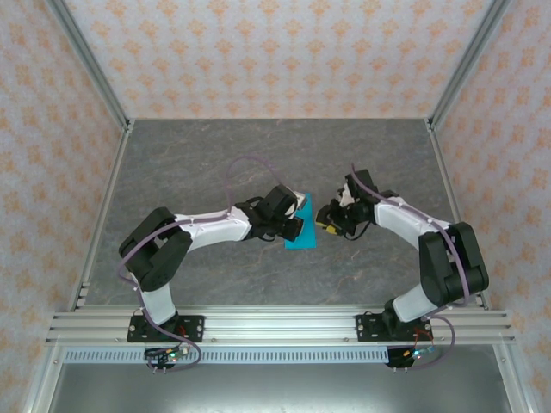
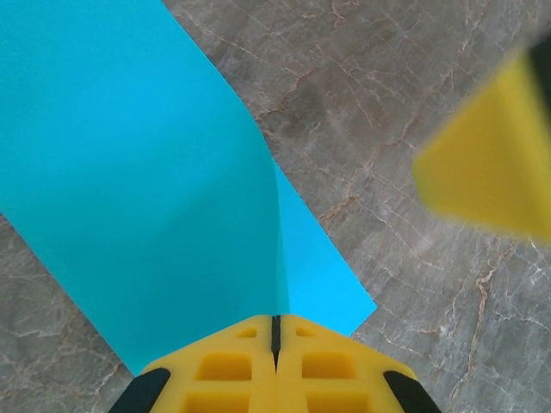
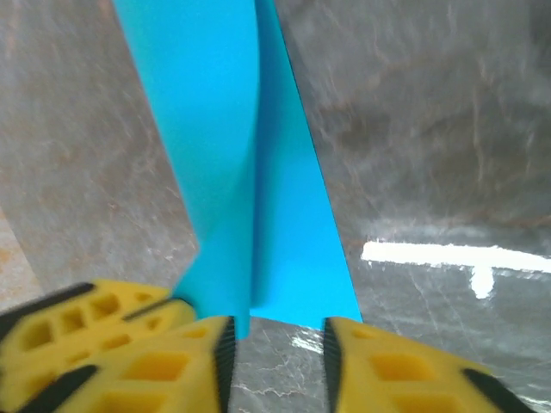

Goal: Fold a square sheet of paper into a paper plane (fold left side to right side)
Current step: Fold the triangle a second time at the center of the table.

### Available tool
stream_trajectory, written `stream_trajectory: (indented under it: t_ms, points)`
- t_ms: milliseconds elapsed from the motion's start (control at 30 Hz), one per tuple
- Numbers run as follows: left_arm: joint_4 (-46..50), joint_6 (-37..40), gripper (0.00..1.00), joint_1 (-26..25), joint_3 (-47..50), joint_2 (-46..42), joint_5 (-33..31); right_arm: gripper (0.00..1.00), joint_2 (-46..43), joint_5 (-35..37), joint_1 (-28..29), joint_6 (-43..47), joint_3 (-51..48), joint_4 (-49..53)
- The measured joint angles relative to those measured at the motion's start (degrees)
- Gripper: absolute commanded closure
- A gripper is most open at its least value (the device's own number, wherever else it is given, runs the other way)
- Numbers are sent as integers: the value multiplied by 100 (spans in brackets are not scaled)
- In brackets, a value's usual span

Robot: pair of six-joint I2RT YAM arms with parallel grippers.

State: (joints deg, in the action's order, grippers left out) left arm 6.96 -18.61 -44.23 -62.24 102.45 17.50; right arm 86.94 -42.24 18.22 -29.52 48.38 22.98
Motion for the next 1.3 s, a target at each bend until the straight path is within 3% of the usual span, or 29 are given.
stream_trajectory:
  t_ms: [67, 200, 533, 1300]
  points:
    - [0, 0, 100, 81, 7, 0, 15, 85, 31, -24, 170, -81, -149, -72]
    - [2, 0, 100, 234, 61, -24, 15, 88, 225, -26, 520, -271, -256, -319]
    - [98, 4, 100, 271, 83, -31, -105, 88, 717, 254, 697, -369, -251, -310]
    - [293, 116, 100, 389, -278, 487, -302, 88, 837, 352, 754, -280, -63, -61]
